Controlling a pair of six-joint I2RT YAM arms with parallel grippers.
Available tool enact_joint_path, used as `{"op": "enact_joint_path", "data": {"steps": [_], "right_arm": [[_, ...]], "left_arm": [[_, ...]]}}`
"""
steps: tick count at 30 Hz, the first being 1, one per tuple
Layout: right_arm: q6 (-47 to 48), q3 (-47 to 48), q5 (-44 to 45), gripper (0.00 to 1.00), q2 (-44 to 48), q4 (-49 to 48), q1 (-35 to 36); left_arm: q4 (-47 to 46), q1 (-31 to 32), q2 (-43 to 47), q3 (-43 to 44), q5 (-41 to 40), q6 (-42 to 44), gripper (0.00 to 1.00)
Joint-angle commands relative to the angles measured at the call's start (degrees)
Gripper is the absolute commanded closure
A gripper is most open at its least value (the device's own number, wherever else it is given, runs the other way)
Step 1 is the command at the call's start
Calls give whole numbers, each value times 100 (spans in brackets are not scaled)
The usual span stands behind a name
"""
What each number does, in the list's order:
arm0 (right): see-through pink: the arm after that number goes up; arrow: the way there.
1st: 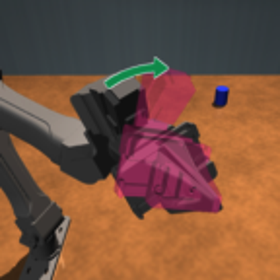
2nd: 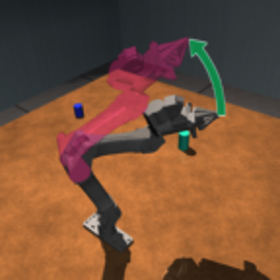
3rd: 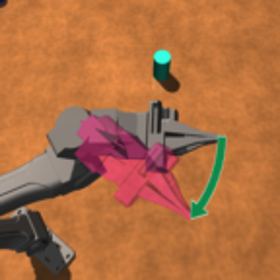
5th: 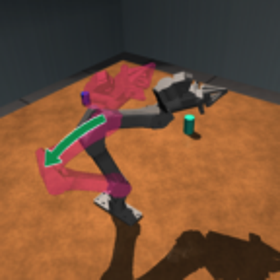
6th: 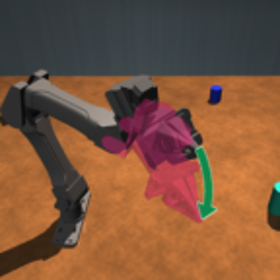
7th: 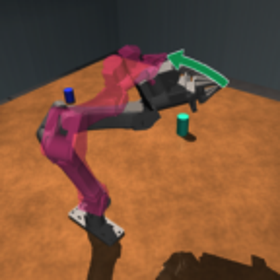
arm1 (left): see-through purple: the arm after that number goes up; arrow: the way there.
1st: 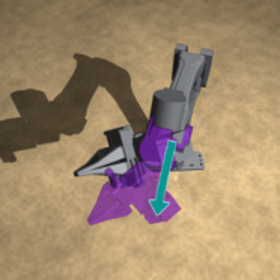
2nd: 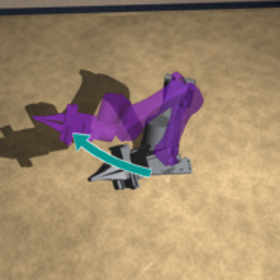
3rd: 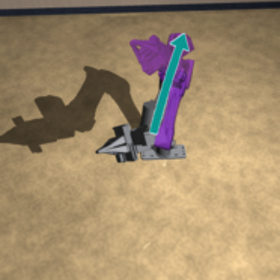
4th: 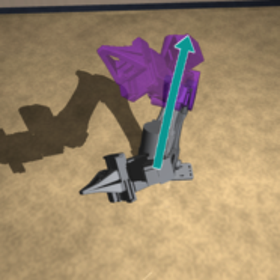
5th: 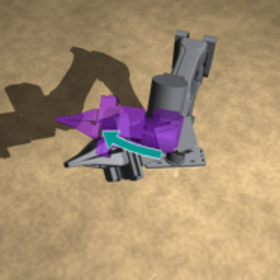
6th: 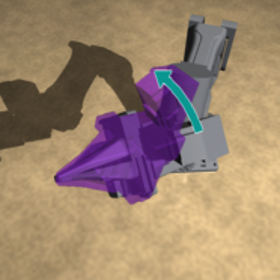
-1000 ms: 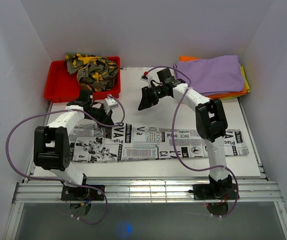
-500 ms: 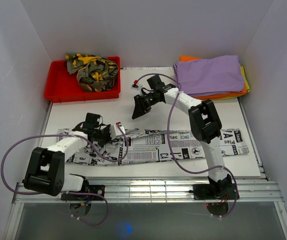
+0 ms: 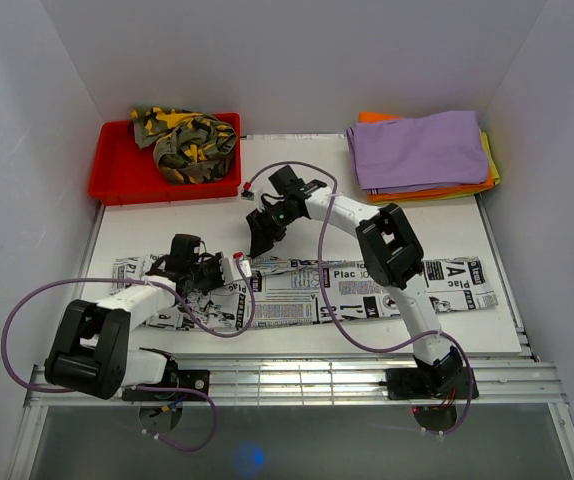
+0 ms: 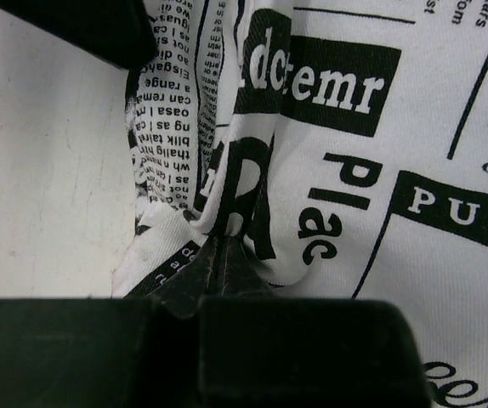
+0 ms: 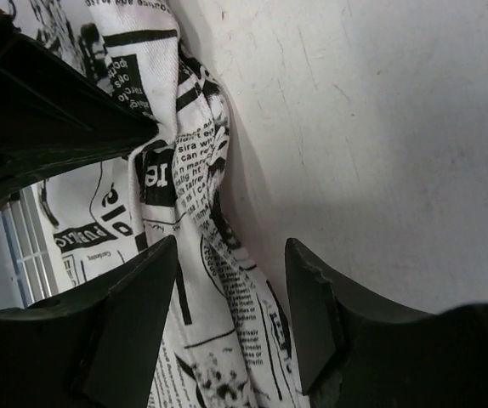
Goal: Fold and stack the trousers
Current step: Fold the trousers
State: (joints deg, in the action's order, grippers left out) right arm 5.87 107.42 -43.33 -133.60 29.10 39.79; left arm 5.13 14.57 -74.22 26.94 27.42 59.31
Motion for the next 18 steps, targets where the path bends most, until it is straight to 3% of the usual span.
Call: {"op": "enact_joint_path", "data": {"steps": [1, 4, 6, 8, 9, 10, 12, 14, 18], "right_arm": [[300, 306, 299, 40, -201, 96, 152], [336, 508, 220, 40, -429, 139, 204], [345, 614, 27, 49, -544, 140, 205], [423, 614, 52, 65, -571, 105, 213], [450, 588, 140, 84, -571, 78, 205], [468, 579, 245, 90, -562, 61, 205], [494, 492, 605, 92, -457, -53, 178], [407, 272, 773, 92, -212, -351, 143], [239, -501, 905, 92, 281, -1283, 99]], "left_arm": [[-11, 2, 117, -171, -342, 186, 100], [-318, 20, 223, -329, -543, 221, 100], [-468, 20, 241, -382, -685, 108, 100], [-723, 11, 258, -321, -973, -137, 93], [-732, -15, 276, -199, -1088, -539, 88], [-732, -59, 302, -119, -1194, -795, 81], [-479, -365, 408, 309, -1283, -1367, 76], [256, -743, 504, 723, -716, -2123, 64], [963, -1569, 295, 1558, -195, -3030, 52]]}}
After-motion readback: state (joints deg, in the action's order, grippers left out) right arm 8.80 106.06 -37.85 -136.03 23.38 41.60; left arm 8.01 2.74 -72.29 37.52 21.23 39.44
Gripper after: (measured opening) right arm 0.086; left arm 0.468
